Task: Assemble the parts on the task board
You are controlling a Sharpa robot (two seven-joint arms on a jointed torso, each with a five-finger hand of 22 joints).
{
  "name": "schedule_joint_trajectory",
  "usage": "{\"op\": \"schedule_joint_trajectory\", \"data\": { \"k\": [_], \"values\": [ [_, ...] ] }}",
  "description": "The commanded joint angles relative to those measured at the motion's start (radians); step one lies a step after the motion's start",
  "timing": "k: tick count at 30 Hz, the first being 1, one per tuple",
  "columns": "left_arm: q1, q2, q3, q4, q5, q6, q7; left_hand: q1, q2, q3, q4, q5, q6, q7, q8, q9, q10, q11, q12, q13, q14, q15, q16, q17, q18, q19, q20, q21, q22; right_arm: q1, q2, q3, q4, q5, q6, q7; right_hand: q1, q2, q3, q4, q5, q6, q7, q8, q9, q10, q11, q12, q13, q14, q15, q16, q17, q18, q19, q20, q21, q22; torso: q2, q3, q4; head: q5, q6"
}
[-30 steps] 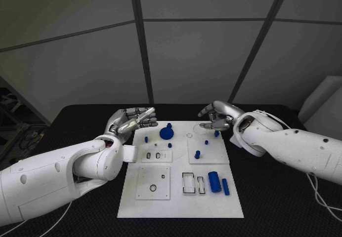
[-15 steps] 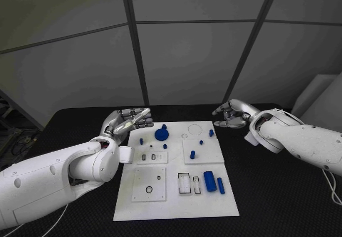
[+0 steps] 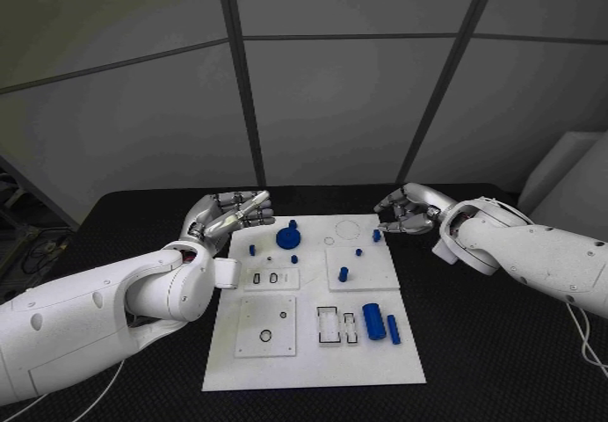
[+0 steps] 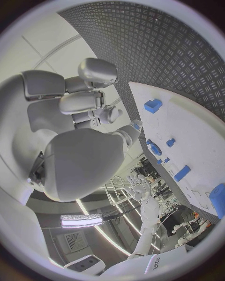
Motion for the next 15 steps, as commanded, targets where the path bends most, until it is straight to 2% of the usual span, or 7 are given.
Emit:
{"op": "schedule_joint_trajectory", "data": {
  "k": [1,3,4,7,15],
  "values": [
    [0.001,0.002,0.001,0.0,-0.008,0.014,0.01,0.0,0.013,-0.001,-0.007,-0.002,0.001,0.007,-0.007,-0.001,-0.001,0.003,-0.006,0.0,-0.002,0.007,-0.005,-0.001,-0.018,0.007,0.0,-0.005,-0.001,-0.004,0.002,0.0,-0.003,-0.032,0.032,-0.012,0.003,-0.004,-0.004,0.001,0.002,-0.007,-0.001,-0.003,-0.001,-0.003,0.0,-0.003,0.0,0.074,-0.003,-0.005,0.128,0.001,-0.007,0.002,-0.003,0.001,0.001,-0.0006,0.0008,0.001,-0.003],
    [0.001,0.002,0.001,0.0,-0.008,0.014,0.01,0.0,0.013,-0.001,-0.007,-0.002,0.001,0.007,-0.007,-0.001,-0.001,0.003,-0.006,0.0,-0.002,0.007,-0.005,-0.001,-0.018,0.007,0.0,-0.005,-0.001,-0.008,0.003,0.0,-0.004,-0.034,0.034,-0.014,0.003,-0.004,-0.004,0.001,0.002,-0.007,-0.001,-0.003,-0.001,-0.003,0.0,-0.003,0.0,0.074,-0.003,-0.005,0.128,0.001,-0.007,0.002,-0.003,0.001,0.001,-0.0008,0.0011,0.002,-0.003],
    [0.001,0.003,0.001,-0.001,-0.008,0.014,0.01,0.0,0.013,-0.001,-0.007,-0.002,0.001,0.007,-0.007,-0.001,-0.001,0.003,-0.006,0.0,-0.002,0.007,-0.005,-0.001,-0.018,0.007,0.0,-0.005,-0.001,-0.01,0.004,0.0,-0.004,-0.035,0.036,-0.015,0.003,-0.004,-0.004,0.001,0.002,-0.007,-0.001,-0.003,-0.001,-0.003,0.0,-0.003,0.0,0.074,-0.003,-0.005,0.128,0.001,-0.007,0.002,-0.003,0.001,0.001,-0.0008,0.0,0.002,-0.008],
    [0.001,0.003,0.001,-0.001,-0.008,0.014,0.01,0.0,0.013,-0.001,-0.007,-0.002,0.001,0.007,-0.007,-0.001,-0.001,0.003,-0.006,0.0,-0.002,0.007,-0.005,-0.001,-0.018,0.007,0.0,-0.005,-0.001,-0.014,0.005,0.0,-0.006,-0.035,0.042,-0.017,0.003,-0.003,-0.005,0.001,0.001,-0.007,-0.001,-0.003,-0.001,-0.003,0.0,-0.003,0.0,0.074,-0.002,-0.005,0.127,0.001,-0.007,0.002,-0.003,0.001,0.0,-0.0002,0.0002,0.001,-0.011],
    [0.001,0.004,0.001,-0.003,-0.008,0.013,0.01,0.0,0.013,-0.001,-0.007,-0.002,0.001,0.007,-0.007,-0.001,-0.001,0.003,-0.006,0.0,-0.002,0.007,-0.005,-0.001,-0.018,0.007,0.0,-0.005,-0.001,-0.021,0.012,0.0,-0.02,-0.045,0.054,-0.029,-0.002,-0.002,-0.011,0.005,-0.003,-0.001,-0.002,0.0,0.002,0.0,0.0,0.0,0.003,0.075,-0.002,-0.003,0.133,0.0,-0.005,0.003,-0.002,0.003,0.0,0.0003,0.0002,0.0,-0.016]
  ]
}}
